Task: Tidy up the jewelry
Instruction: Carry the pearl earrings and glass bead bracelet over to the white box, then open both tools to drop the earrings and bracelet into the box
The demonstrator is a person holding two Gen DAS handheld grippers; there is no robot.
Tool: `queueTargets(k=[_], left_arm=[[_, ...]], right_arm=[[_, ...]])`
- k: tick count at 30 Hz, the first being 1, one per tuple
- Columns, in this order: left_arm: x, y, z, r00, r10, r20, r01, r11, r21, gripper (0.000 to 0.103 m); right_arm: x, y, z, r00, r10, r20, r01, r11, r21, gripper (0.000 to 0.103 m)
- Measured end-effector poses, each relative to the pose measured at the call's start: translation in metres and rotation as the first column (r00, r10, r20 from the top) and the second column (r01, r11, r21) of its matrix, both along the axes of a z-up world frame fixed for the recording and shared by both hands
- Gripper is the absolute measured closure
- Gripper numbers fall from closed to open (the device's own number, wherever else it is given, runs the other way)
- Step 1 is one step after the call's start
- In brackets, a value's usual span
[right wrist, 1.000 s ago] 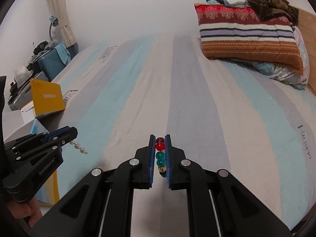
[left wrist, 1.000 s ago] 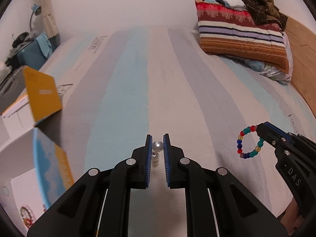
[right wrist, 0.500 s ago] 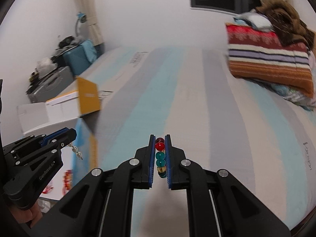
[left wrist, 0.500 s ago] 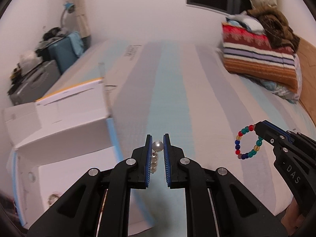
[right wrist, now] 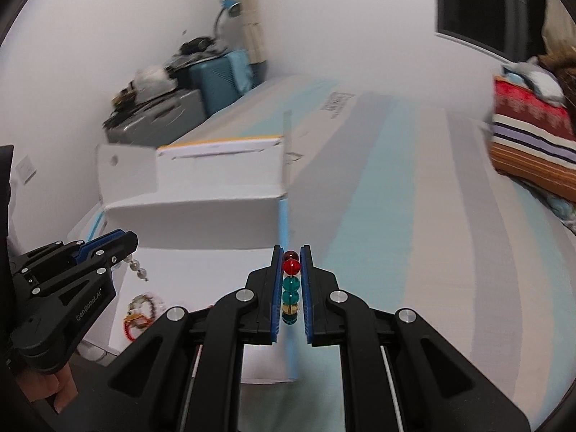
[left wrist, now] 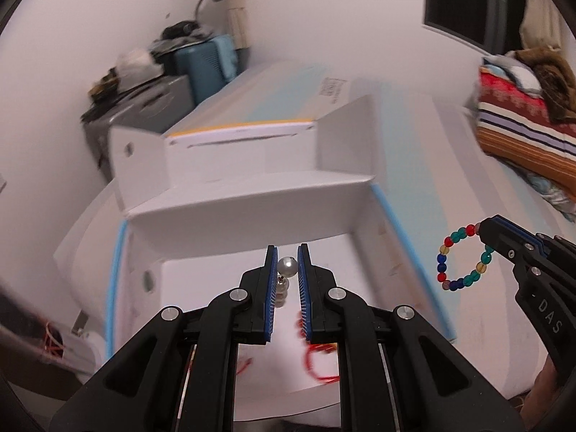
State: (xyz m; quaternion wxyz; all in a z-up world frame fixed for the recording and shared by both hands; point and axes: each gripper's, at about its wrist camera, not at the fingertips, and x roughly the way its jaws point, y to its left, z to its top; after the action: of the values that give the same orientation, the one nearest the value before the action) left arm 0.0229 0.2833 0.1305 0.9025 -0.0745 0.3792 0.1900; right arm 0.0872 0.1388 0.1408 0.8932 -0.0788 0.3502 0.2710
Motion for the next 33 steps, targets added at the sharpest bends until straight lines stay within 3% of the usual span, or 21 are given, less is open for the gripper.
queueTargets(k=[6,15,26,27,29,30,32,33], left_arm=[[-0.016,0.041,-0.033,0.996,0.064,-0.064,-0.065,0.997,-0.028,0.092],[-0.023,0.073,-0.081,0.984,0.1,-0.148,-0.111,0.991,-0.068,0.092],[-0.016,0.08,-0.095,0.98,0.114,-0.166,-0.129,0.988,-0.086,0.091],[-0.016,0.081,-0.095,0.98,0.116,-0.164,-0.132,0.987,-0.087,0.088],[-0.017,0.08,-0.092,0.979,0.126,-0.16,-0.14,0.987,-0.078,0.069],[-0.02,0.08,-0.089,0.98,0.135,-0.147,-0.147,0.986,-0.074,0.051],[-0.026,0.077,-0.081,0.984,0.143,-0.111,-0.15,0.987,-0.06,0.046],[-0.03,0.075,-0.075,0.984,0.144,-0.1,-0.15,0.987,-0.052,0.042]], right_arm=[[-0.008,0.053,-0.034,0.998,0.053,-0.046,-0.055,0.998,-0.041,0.094],[-0.001,0.087,-0.08,0.99,0.06,-0.127,-0.072,0.993,-0.092,0.094],[0.004,0.094,-0.1,0.986,0.055,-0.156,-0.075,0.99,-0.12,0.094],[0.004,0.094,-0.1,0.986,0.053,-0.156,-0.072,0.99,-0.12,0.094],[0.002,0.092,-0.096,0.989,0.046,-0.144,-0.063,0.991,-0.118,0.093],[0.001,0.092,-0.094,0.989,0.044,-0.14,-0.061,0.991,-0.116,0.091],[-0.003,0.085,-0.085,0.991,0.037,-0.125,-0.049,0.995,-0.089,0.061],[-0.005,0.08,-0.08,0.994,0.03,-0.11,-0.038,0.997,-0.071,0.054]])
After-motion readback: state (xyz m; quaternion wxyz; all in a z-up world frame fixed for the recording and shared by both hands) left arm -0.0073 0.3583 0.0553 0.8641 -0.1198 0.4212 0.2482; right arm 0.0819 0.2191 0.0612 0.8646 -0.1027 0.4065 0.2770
